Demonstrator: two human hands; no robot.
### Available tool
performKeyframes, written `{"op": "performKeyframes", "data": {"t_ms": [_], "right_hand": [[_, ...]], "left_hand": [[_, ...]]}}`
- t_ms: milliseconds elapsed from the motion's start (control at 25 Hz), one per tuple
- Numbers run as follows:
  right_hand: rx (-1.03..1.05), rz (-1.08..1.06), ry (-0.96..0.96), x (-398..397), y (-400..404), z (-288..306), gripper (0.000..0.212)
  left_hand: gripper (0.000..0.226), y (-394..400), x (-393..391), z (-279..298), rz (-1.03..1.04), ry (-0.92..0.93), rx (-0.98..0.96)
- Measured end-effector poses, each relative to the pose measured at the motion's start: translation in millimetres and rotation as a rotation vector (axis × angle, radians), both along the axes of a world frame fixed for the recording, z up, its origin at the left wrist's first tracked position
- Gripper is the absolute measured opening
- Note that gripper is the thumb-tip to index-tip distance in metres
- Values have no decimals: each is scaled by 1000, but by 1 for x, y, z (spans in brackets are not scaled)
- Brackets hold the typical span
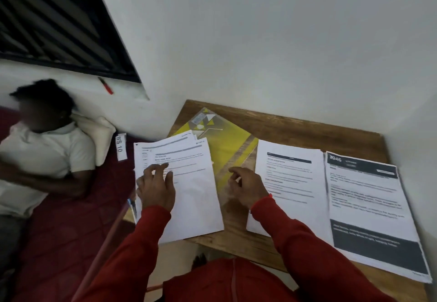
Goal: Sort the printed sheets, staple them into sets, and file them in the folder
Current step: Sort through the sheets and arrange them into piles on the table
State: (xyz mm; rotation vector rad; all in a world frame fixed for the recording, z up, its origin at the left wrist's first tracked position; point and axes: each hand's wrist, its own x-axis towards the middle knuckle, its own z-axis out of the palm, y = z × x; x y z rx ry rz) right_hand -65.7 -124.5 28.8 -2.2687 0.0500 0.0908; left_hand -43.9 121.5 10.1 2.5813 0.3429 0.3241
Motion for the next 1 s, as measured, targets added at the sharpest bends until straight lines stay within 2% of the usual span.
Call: {"op": "performKeyframes", "data": {"t_ms": [80, 160, 240, 320, 400, 480, 520, 560, 640, 720, 840, 920, 1000], "right_hand": [[-37, 63, 104, 13, 27, -5, 34], [-114, 93, 175, 21, 46, -16, 23], [-217, 121, 250, 26, 60, -26, 36], [-251, 148, 286, 27, 66, -33, 46], [-211, 161, 305, 28, 71, -38, 46], [-94, 99, 289, 28, 70, -39, 29], [17, 33, 279, 28, 68, -37, 14], [133, -31, 297, 27, 66, -34, 13], [337, -118, 347, 27, 60, -27, 26], [482, -164, 365, 27, 52, -20, 39], [686, -219, 130, 30, 35, 5, 40], [692, -276, -73, 34, 17, 32, 53], [683, -289, -175, 36, 3, 61, 53]], "left_hand": [[44, 27, -5, -3, 173, 169, -24], [58, 43, -3, -7, 240, 347, -105], [64, 53, 0, -11, 233, 430, -139], [61, 53, 4, -9, 184, 356, -203], [59, 53, 7, -6, 132, 295, -250], [65, 52, 10, -4, 98, 277, -272], [66, 52, 10, -3, 73, 240, -341], [63, 51, 11, 0, 28, 188, -441], [49, 47, 11, 14, -98, 95, -634], [40, 40, 9, 35, -263, 41, -736], [34, 26, 11, 71, -408, -87, -772], [32, 19, 19, 93, -473, -156, -849], [30, 10, 29, 105, -526, -196, -879]]}}
